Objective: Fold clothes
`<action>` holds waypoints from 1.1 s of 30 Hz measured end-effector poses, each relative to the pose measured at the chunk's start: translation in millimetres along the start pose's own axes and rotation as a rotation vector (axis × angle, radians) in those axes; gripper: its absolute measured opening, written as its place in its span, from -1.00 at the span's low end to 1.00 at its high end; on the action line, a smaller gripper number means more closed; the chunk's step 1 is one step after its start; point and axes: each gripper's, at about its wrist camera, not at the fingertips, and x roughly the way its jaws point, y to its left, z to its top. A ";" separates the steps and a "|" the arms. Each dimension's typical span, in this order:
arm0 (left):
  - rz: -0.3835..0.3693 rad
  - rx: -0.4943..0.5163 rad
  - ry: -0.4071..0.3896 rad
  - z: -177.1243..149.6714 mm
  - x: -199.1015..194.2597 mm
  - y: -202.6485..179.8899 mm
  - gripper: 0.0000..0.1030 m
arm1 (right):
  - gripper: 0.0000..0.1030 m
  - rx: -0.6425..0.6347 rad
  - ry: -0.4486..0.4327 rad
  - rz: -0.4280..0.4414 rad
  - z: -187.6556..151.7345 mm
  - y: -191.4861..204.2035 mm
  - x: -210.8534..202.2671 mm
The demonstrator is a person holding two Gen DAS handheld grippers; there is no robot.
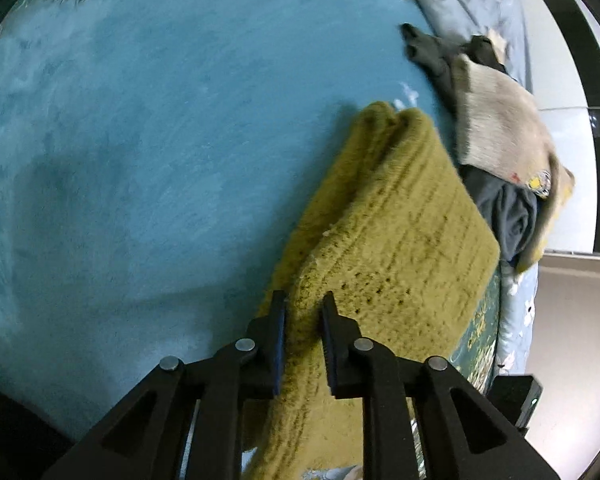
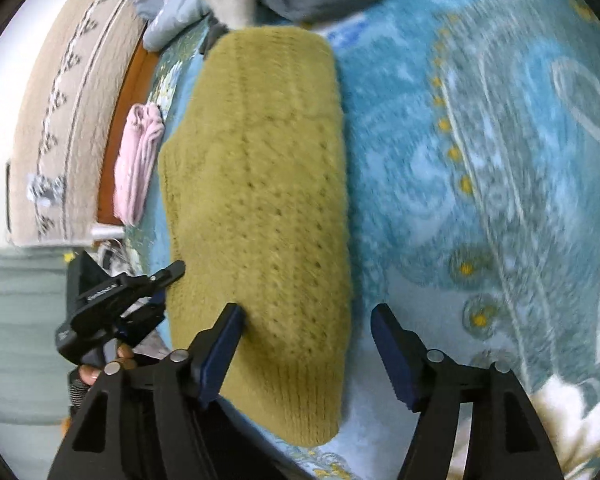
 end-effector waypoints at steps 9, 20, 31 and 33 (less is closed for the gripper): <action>-0.016 -0.006 -0.011 -1.7 -1.7 4.1 -0.62 | 0.42 0.095 0.025 0.169 -21.6 -16.3 20.2; -0.005 -0.002 -0.017 -3.5 -3.1 7.8 -0.57 | 0.44 0.035 0.028 0.138 -39.1 -0.2 34.6; -0.018 0.008 -0.020 -2.3 -6.2 -1.4 -0.57 | -0.34 0.133 -0.034 0.136 -42.1 -7.3 30.0; -0.031 0.013 -0.018 -3.2 -7.8 -2.3 -0.55 | -0.40 0.115 -0.025 0.138 -37.4 -4.5 22.4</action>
